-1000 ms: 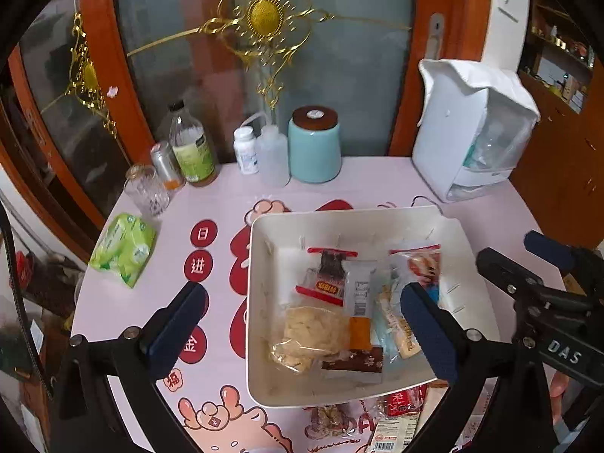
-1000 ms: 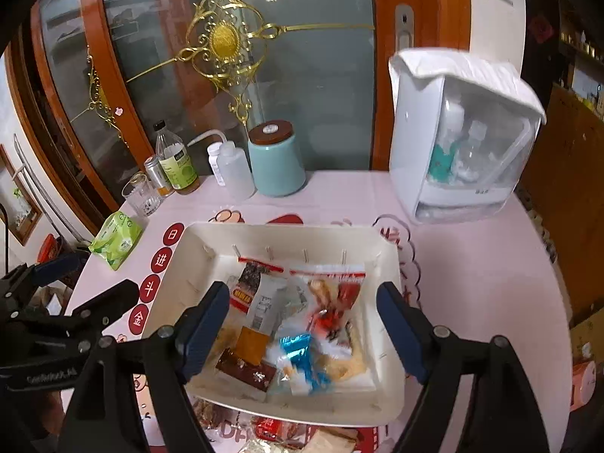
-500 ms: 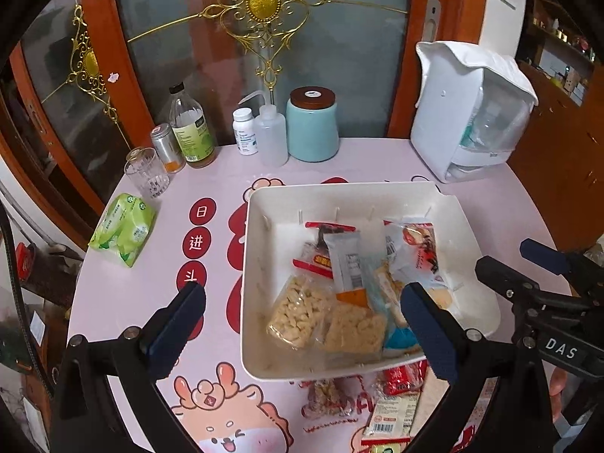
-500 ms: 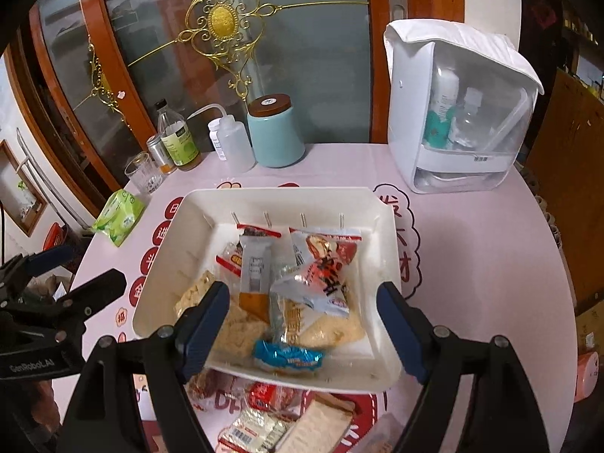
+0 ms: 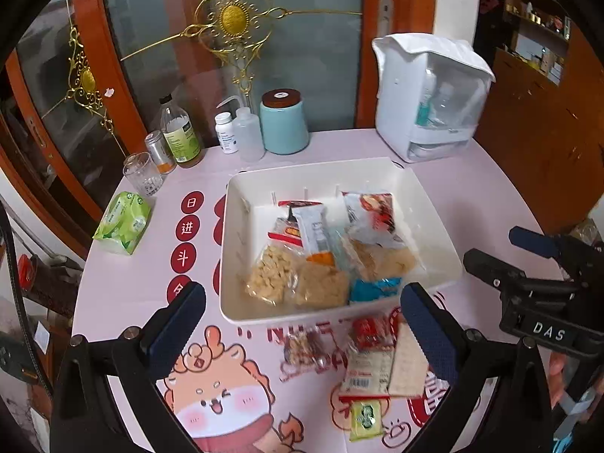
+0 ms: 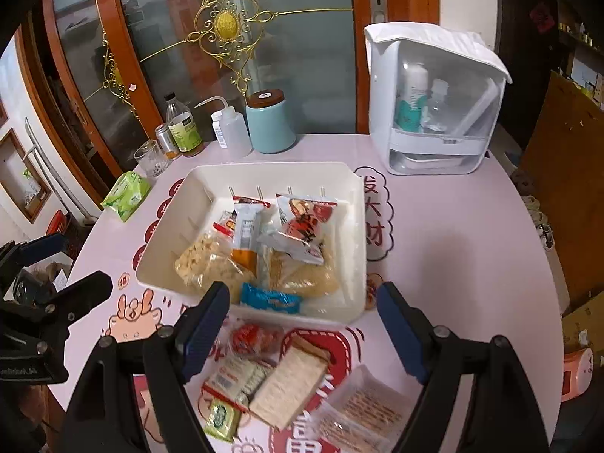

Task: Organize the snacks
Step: 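Withdraw both tools from the tray toward the remaining snacks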

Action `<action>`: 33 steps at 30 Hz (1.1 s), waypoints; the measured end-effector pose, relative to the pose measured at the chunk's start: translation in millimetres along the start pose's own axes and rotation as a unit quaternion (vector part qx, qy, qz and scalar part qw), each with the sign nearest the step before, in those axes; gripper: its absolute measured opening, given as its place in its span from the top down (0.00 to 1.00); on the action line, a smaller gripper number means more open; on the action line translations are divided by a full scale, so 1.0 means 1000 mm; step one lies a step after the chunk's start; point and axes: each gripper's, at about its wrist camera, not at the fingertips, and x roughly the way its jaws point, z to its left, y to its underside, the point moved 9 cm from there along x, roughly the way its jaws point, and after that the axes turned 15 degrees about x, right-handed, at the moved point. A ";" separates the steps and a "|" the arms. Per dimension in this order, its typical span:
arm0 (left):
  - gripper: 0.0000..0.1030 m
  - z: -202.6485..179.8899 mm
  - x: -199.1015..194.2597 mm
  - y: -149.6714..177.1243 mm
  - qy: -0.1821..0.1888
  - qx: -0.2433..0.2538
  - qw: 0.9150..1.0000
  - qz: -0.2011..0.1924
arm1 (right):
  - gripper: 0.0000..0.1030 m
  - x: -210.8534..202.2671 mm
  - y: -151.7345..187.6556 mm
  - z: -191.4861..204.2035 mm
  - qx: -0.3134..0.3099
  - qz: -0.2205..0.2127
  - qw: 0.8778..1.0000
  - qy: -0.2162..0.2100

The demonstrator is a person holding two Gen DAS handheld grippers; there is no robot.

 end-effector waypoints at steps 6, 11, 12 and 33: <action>0.00 -0.027 -0.022 0.014 0.000 0.014 1.000 -0.003 | 0.21 -0.015 0.013 -0.014 -0.001 0.000 1.000 0.000; 0.00 -0.047 -0.033 0.024 0.003 0.020 1.000 -0.002 | 0.21 -0.024 0.028 -0.032 0.001 0.004 1.000 0.005; 0.00 -0.051 -0.033 0.026 0.003 0.020 1.000 -0.001 | 0.21 -0.025 0.031 -0.035 0.002 0.005 1.000 0.005; 0.00 -0.122 0.040 0.128 0.059 -0.014 0.992 0.110 | 0.21 0.034 0.124 -0.107 -0.057 0.085 0.995 0.021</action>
